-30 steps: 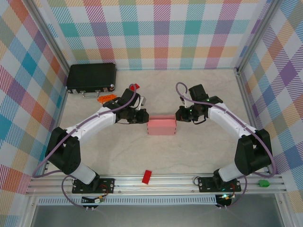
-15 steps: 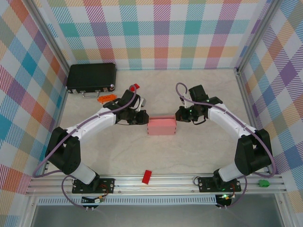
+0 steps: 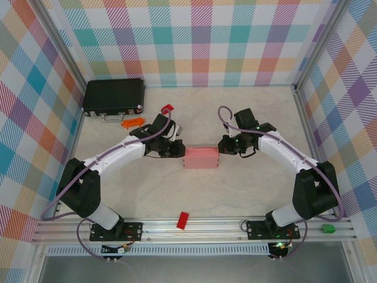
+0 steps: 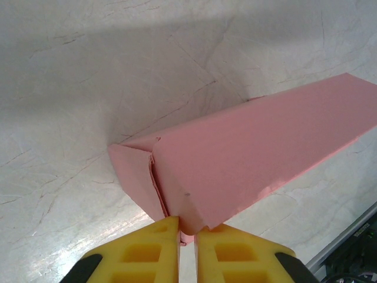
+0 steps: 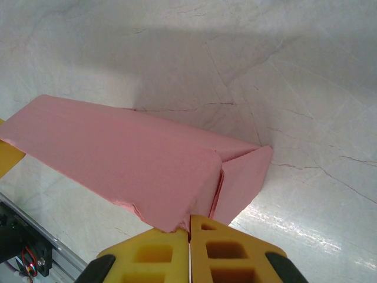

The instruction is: Fold the paper box

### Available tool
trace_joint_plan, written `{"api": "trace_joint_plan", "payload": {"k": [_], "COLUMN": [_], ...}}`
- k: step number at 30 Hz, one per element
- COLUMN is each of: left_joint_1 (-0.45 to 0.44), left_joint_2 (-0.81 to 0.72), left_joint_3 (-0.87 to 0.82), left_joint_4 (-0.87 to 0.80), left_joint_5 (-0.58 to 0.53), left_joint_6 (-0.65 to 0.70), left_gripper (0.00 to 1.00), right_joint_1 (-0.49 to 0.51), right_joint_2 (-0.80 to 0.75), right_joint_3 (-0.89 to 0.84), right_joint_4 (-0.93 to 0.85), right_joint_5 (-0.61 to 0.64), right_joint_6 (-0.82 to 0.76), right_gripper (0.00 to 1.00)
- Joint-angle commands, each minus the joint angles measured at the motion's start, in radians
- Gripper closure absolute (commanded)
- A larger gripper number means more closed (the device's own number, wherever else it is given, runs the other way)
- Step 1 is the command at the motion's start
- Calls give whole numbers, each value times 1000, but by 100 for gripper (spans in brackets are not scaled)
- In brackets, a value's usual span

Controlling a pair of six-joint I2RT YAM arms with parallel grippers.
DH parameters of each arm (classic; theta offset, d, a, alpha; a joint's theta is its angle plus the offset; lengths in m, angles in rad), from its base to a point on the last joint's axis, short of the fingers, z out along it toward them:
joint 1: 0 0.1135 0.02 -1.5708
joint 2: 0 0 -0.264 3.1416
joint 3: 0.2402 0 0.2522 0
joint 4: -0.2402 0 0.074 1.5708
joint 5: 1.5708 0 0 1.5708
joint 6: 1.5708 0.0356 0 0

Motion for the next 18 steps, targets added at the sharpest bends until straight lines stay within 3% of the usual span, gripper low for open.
{"api": "trace_joint_plan", "payload": {"k": [1,18], "left_joint_1": [-15,-27], "left_joint_2": [3,0], "left_joint_3": [-23,-41], "left_joint_4": [-39,-62], "left_joint_5": [1,-16], "left_joint_6": [17,24], "left_gripper": [86,85], "right_joint_1": [11,17], "right_joint_2": [-12,-47], "right_joint_3": [-31,-71], "right_joint_4": [-51,-70], "right_joint_5": [16,29], "right_joint_6": [1,-17], "right_gripper": [91,85]}}
